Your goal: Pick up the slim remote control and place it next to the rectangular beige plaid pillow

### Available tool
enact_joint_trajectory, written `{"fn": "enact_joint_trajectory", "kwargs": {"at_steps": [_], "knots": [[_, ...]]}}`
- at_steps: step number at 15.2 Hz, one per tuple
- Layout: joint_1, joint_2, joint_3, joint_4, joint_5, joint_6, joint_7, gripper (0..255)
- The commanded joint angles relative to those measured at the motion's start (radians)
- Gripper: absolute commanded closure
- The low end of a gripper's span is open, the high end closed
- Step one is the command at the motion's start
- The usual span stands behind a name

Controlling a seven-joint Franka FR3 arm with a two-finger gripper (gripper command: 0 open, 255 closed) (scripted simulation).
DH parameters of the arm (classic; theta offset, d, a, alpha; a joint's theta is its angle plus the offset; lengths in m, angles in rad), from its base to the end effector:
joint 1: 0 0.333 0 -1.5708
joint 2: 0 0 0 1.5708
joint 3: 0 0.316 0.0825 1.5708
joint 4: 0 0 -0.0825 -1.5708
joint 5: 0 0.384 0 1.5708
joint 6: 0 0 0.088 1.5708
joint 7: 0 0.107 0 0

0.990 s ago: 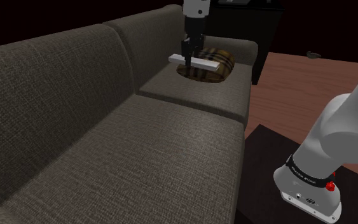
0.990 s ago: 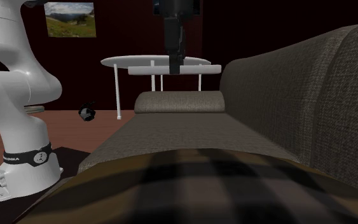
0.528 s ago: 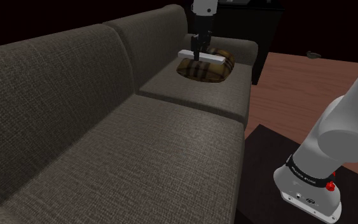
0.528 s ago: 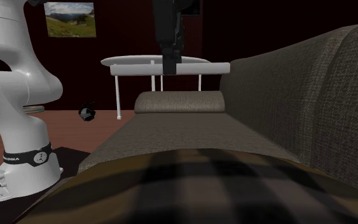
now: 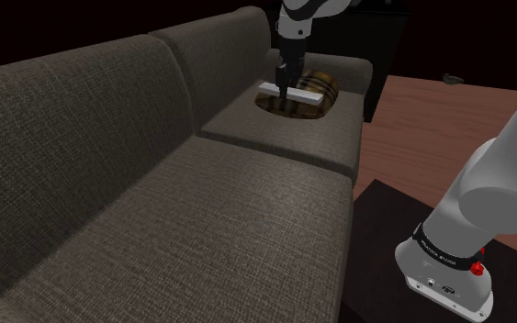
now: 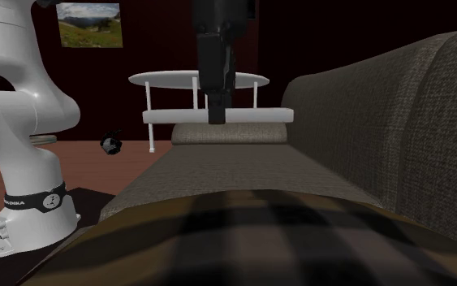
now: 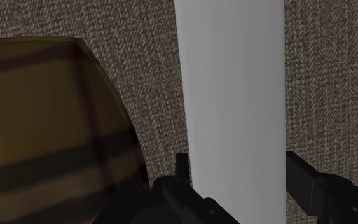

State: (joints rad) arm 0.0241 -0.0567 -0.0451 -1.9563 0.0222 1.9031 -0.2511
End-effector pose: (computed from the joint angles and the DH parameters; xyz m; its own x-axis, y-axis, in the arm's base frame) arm 0.5428 -0.0102 0.5005 0.9752 0.2210 0.0091 0.2212 -0.9750 -0.0220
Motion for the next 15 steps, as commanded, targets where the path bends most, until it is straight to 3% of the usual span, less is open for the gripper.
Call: {"fn": "enact_joint_trajectory", "kwargs": {"at_steps": [1,15], "knots": [[0.0,0.004,0.0,-0.022,0.0,0.027,-0.001,255],[0.0,0.057,0.0,-0.153,0.005,0.211,-0.007,255]]}}
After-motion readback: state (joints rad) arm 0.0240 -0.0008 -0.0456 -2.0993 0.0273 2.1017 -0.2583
